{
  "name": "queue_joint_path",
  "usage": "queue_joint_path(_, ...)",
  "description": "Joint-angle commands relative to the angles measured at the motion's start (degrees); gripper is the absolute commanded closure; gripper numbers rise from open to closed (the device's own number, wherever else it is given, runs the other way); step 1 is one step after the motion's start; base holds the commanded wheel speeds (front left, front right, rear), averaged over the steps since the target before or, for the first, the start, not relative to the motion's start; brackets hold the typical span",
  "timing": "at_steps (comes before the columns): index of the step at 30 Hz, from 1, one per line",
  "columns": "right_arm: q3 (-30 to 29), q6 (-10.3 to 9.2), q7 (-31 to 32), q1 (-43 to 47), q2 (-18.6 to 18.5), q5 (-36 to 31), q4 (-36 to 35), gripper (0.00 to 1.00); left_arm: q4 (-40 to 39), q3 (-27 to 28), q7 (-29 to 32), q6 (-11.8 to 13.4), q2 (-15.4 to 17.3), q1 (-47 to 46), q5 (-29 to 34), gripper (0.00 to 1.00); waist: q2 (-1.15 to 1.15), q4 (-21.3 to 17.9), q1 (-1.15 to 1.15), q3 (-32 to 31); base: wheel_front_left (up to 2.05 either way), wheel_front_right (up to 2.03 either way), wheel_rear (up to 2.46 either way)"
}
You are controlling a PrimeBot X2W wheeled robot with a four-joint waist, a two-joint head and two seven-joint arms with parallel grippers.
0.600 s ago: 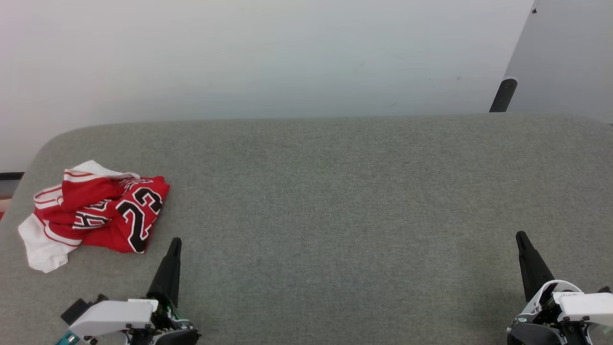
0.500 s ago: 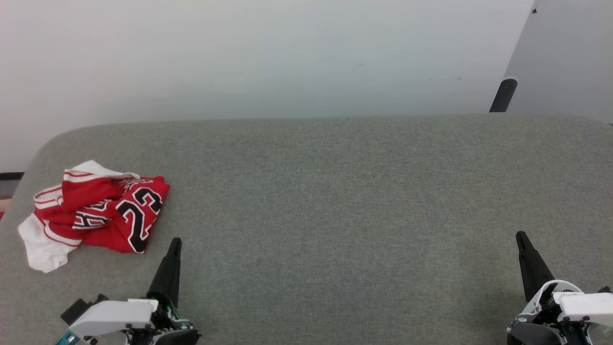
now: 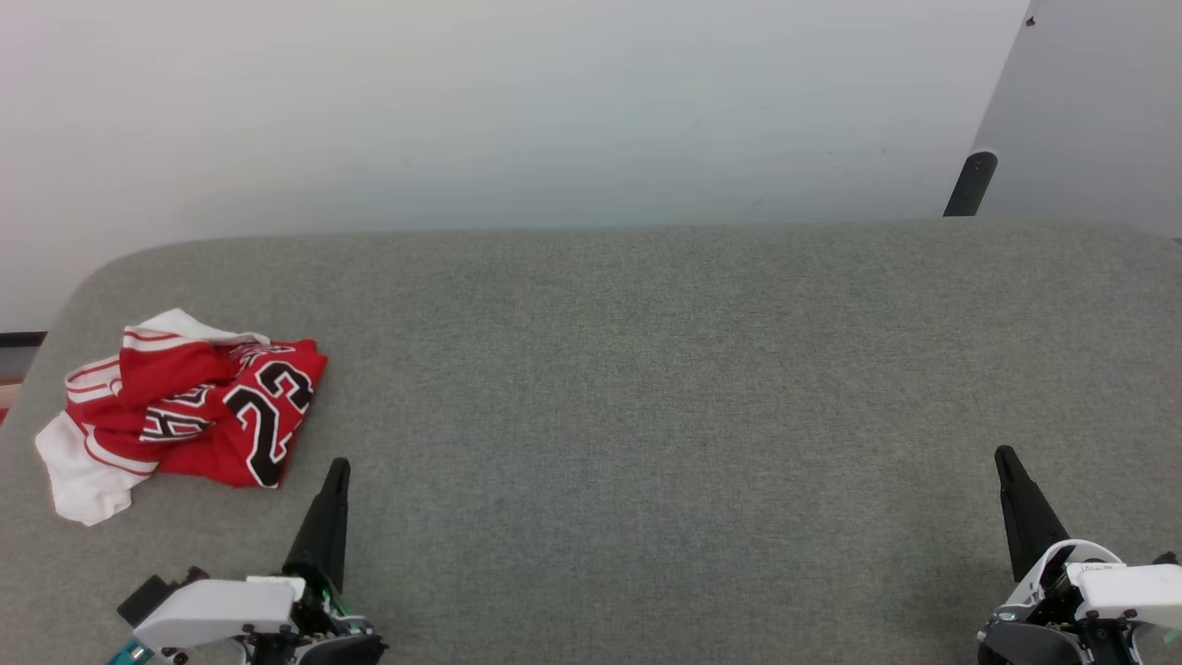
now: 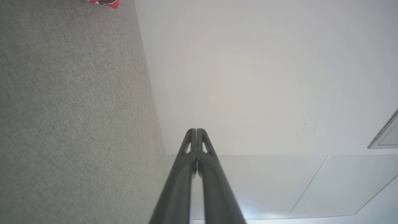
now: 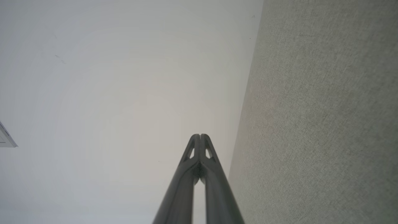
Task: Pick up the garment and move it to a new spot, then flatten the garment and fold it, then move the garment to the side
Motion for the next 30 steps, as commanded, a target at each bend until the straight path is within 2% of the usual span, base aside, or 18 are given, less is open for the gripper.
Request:
queue_joint_path(1, 0.13, 0.02, -0.01, -0.16, 0.16, 0.27, -0.04, 1.0, 0.0, 0.11, 0.08, -0.28, 0.02, -0.57, -0.21, 1.0, 0.0, 0.0, 0.0, 0.0, 0.0, 0.0, 0.0)
queue_joint_path(19, 0.13, 0.02, -0.01, -0.16, 0.16, 0.27, -0.04, 1.0, 0.0, 0.11, 0.08, -0.28, 0.02, -0.57, -0.21, 1.0, 0.0, 0.0, 0.0, 0.0, 0.0, 0.0, 0.0)
queue_joint_path(20, 0.0, 0.0, 0.0, 0.0, 0.0, -0.01, 0.04, 0.0, 0.04, -0.01, 0.0, 0.0, -0.01, 0.0, 0.0, 0.0, 0.0, 0.0, 0.0, 0.0, 0.0, 0.0, 0.0)
queue_joint_path(30, 1.27, -0.01, -1.45, -0.24, 0.2, -0.32, 2.92, 0.0, 1.92, 0.15, -0.88, 0.07, 0.23, 0.71, 0.98, 0.0, 0.0, 0.04, 0.0, 0.02, 0.0, 0.0, 0.0)
